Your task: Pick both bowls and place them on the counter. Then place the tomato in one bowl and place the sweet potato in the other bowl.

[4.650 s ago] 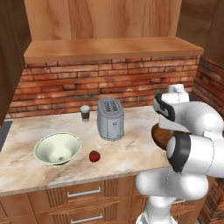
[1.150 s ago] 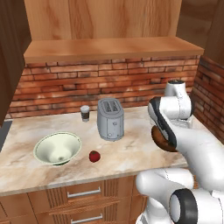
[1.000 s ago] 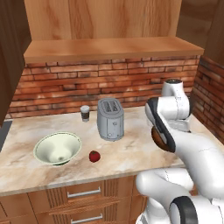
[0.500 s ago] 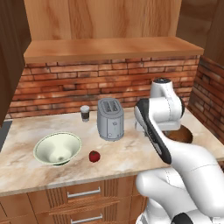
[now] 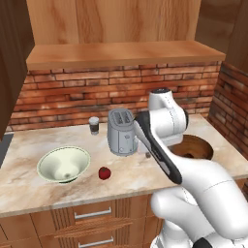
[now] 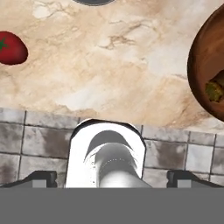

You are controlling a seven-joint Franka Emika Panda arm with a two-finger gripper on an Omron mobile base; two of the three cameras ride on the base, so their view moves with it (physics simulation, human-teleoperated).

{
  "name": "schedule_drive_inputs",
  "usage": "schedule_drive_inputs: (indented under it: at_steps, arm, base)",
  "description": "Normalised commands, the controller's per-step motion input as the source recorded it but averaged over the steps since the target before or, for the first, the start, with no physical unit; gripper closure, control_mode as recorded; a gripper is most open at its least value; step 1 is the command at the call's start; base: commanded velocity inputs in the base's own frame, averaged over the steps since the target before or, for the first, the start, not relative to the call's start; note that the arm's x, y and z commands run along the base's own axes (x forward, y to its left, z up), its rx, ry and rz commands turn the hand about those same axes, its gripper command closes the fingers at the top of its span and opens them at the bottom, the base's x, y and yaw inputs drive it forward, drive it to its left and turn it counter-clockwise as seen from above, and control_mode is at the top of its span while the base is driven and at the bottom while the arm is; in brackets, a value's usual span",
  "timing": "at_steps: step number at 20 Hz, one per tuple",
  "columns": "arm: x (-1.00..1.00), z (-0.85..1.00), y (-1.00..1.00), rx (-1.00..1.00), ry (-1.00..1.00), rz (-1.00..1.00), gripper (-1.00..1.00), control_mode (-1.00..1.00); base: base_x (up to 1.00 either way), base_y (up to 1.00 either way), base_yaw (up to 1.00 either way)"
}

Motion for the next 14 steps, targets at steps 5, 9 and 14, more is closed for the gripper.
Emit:
schedule_drive_inputs:
  at_steps: [5, 9, 14]
  arm:
    - [-0.02, -0.07, 0.46, 0.07, 0.09, 0.30, -1.00, -1.00]
    - [-0.06, -0.28, 0.36, 0.17, 0.00, 0.29, -1.00, -1.00]
    - [-0.11, -0.33, 0.37, 0.18, -0.03, 0.27, -1.00, -1.00]
  base:
    - [0.00, 0.00, 0.00]
    - [0.00, 0.00, 0.00]
    - [0.00, 0.00, 0.00]
